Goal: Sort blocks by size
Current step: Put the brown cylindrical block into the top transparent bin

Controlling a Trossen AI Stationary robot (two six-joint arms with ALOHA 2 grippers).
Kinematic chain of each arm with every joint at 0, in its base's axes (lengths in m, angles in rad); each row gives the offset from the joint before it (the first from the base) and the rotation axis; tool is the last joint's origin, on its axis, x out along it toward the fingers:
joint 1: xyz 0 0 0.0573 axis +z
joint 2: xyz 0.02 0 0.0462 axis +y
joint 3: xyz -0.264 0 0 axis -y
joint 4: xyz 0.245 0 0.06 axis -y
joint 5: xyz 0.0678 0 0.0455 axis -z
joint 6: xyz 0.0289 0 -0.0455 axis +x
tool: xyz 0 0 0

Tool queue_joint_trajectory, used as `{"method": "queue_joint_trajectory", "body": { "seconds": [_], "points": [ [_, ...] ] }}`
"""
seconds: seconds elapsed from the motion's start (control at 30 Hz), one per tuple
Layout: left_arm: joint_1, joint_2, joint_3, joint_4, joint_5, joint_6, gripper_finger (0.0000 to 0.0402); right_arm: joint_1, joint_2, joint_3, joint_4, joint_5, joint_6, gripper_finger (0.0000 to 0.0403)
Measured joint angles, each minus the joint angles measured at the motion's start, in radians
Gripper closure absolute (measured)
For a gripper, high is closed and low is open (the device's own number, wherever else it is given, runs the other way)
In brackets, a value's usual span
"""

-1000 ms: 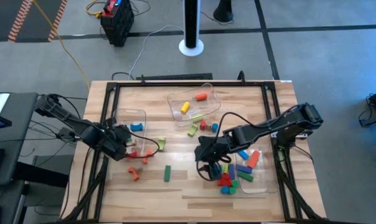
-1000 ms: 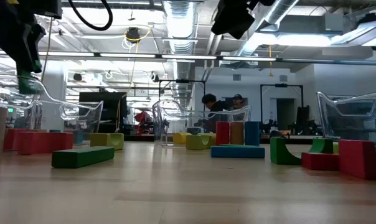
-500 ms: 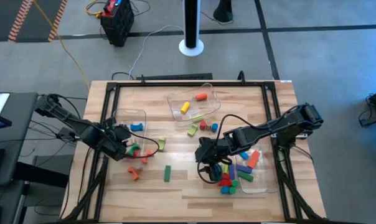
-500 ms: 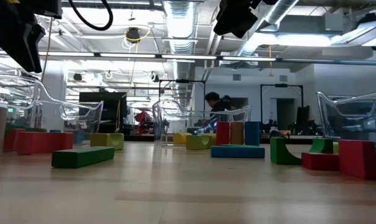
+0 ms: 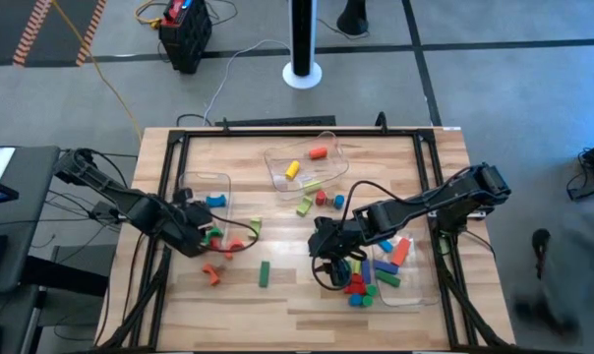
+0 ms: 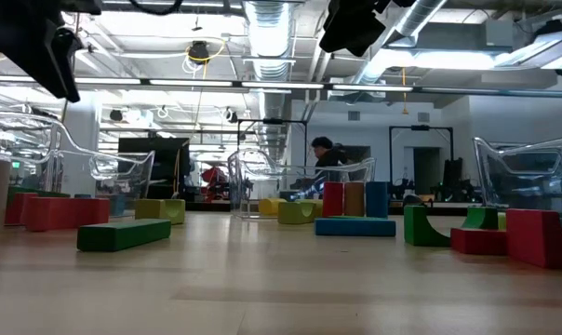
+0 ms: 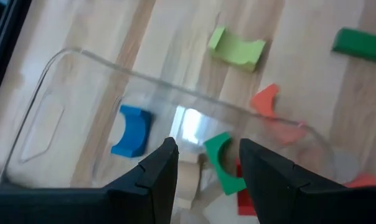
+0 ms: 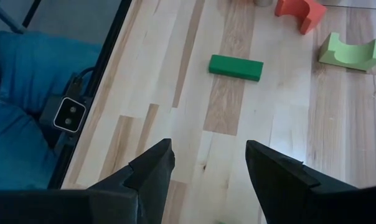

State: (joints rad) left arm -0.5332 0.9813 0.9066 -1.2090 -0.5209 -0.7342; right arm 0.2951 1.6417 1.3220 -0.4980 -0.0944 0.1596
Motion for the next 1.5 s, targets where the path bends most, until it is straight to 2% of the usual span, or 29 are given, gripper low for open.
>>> {"method": "queue_joint_trajectory", "body": {
  "seconds": [0.57, 0.83, 1.2, 1.37, 1.5],
  "points": [
    [-0.032, 0.005, 0.0, 0.312, 0.019, 0.211, 0.0236, 0.011, 0.0, 0.0, -0.086, 0.0, 0.011, 0.0168],
    [-0.042, 0.12, 0.0, 0.407, 0.024, 0.309, 0.0236, 0.041, 0.0, 0.0, -0.138, -0.001, 0.041, 0.0168],
    [-0.042, 0.307, 0.0, 0.494, 0.199, 0.383, 0.0236, 0.079, 0.0, 0.0, -0.141, -0.001, 0.053, 0.0168],
    [-0.055, 0.325, 0.017, 0.451, 0.274, 0.383, 0.0235, 0.079, 0.0, 0.0, -0.141, -0.001, 0.053, 0.0168],
    [-0.085, 0.323, 0.029, 0.414, 0.29, 0.354, 0.0213, 0.079, 0.0, 0.0, -0.139, -0.001, 0.052, 0.0168]
  ]
}}
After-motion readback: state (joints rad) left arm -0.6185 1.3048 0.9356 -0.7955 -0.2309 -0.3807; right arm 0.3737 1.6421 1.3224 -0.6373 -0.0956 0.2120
